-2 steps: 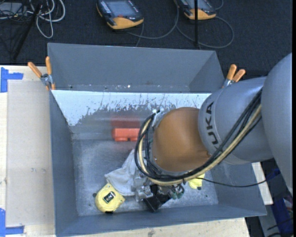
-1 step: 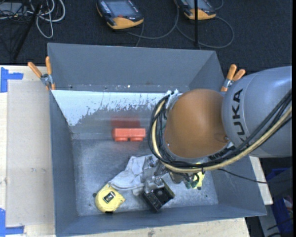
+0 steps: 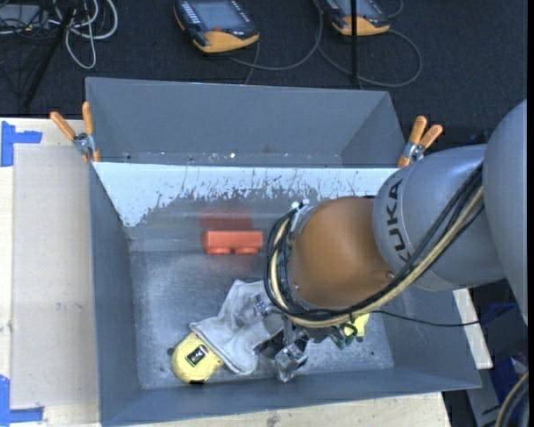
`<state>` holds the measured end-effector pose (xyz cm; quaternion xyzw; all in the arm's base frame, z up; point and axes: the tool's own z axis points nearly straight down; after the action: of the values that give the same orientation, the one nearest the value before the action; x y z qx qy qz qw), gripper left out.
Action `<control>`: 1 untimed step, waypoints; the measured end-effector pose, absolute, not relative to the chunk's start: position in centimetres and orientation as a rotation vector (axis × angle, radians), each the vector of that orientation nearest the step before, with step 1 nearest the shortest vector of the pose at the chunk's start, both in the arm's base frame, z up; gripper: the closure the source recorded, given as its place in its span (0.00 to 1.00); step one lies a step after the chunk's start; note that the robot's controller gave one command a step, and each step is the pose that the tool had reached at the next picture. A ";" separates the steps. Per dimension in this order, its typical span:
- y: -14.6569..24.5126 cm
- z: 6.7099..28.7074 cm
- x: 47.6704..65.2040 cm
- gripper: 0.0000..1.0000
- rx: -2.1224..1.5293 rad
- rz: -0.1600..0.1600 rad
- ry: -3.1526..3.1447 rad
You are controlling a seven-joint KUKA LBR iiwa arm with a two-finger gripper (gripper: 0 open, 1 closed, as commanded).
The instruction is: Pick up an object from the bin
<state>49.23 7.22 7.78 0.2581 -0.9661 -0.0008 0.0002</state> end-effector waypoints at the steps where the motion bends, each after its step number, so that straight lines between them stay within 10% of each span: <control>1: 7.2 7.9 49.2 0.00 0.807 -0.003 -3.034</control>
Offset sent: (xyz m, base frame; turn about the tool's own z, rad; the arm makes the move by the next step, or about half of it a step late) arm -0.0037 -0.0327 -0.0078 -0.0759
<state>49.17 7.20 7.95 0.2570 -0.9664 -0.0008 0.0011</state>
